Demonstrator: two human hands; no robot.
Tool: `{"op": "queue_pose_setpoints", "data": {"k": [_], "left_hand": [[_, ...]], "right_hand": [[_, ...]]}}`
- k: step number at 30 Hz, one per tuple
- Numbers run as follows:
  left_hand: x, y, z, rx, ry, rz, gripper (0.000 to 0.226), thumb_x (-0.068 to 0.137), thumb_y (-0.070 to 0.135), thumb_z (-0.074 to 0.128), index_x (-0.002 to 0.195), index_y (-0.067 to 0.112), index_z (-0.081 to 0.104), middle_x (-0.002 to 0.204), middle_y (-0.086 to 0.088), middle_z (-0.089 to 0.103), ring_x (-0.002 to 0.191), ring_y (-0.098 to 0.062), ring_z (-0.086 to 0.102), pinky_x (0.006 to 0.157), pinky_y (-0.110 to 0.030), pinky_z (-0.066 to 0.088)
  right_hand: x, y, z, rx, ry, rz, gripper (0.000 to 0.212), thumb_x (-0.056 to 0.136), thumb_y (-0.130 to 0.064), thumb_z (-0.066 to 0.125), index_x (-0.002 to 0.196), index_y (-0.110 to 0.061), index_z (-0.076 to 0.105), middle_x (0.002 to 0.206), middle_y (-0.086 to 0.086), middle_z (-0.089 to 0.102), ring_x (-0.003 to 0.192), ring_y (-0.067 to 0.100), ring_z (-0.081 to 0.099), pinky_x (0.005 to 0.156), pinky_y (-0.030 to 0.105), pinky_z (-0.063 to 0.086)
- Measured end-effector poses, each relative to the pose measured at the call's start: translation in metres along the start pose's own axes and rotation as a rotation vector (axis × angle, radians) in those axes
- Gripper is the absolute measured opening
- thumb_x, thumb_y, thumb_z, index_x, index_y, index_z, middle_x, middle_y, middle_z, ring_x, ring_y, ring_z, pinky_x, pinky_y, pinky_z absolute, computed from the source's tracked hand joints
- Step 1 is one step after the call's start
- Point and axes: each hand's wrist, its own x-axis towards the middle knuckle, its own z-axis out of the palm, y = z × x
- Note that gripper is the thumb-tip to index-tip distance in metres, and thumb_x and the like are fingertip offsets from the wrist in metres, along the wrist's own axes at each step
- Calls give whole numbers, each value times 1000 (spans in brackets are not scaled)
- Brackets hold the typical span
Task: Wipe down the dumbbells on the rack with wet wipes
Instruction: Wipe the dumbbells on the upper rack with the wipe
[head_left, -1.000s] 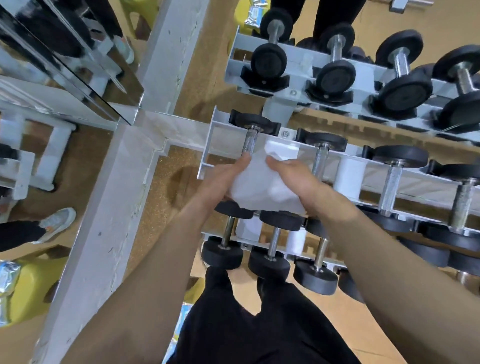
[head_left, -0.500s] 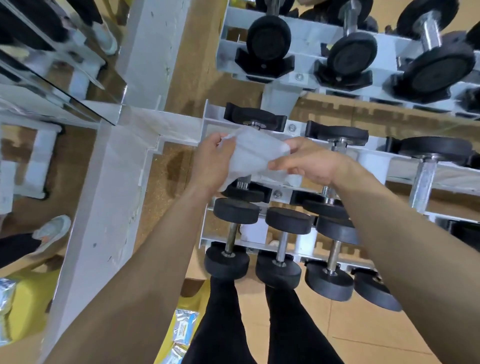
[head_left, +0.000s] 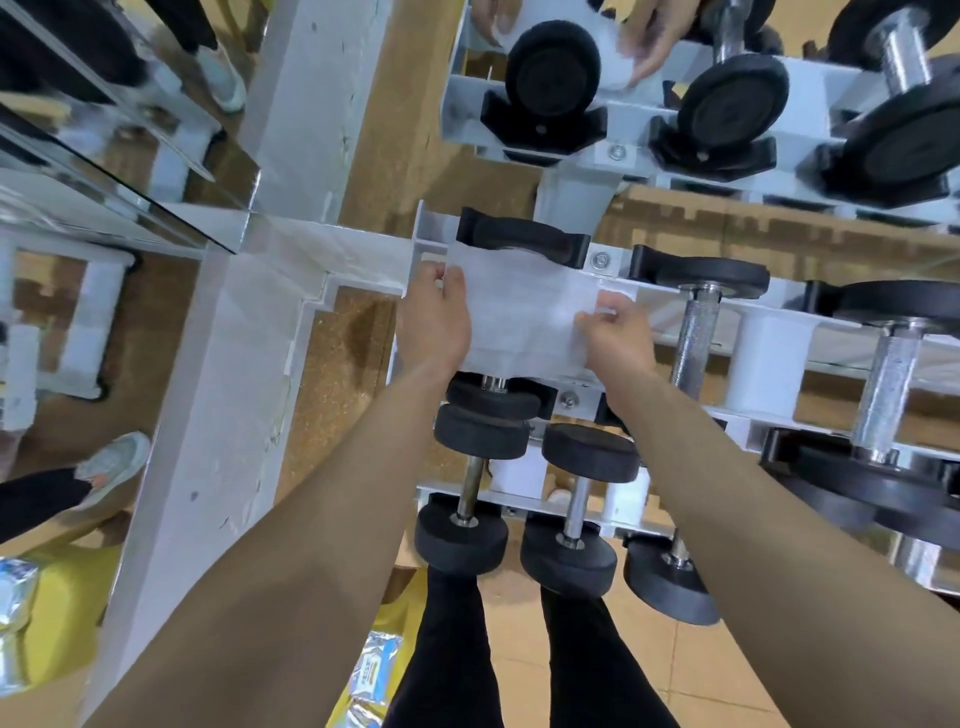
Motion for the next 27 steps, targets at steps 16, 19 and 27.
{"op": "queue_pose_setpoints", "data": {"k": [16,19,27], "left_hand": [[-41,-16,34,-283,326,-146,24,108,33,36,121,26,55,120,9,59,107,-12,58,88,-29,45],[-39,-16,36,-234,321,-138,22,107,36,35,114,26,54,114,8,59,102,-14,57,84,-30,44],[-34,-20,42,-231,374,-104,24,107,35,35,98,20,50,99,2,56,88,-14,51,68,-20,34]], "right_hand": [[-1,-28,79,200,-210,125,16,94,-28,67,96,-21,52,93,-2,61,80,15,60,67,27,49],[14,-30,81,328,-356,205,41,82,-30,81,113,-9,64,100,8,74,97,28,72,85,38,58],[20,-21,79,572,-509,171,18,87,-25,74,85,-9,67,71,5,69,73,19,71,78,32,61]]}}
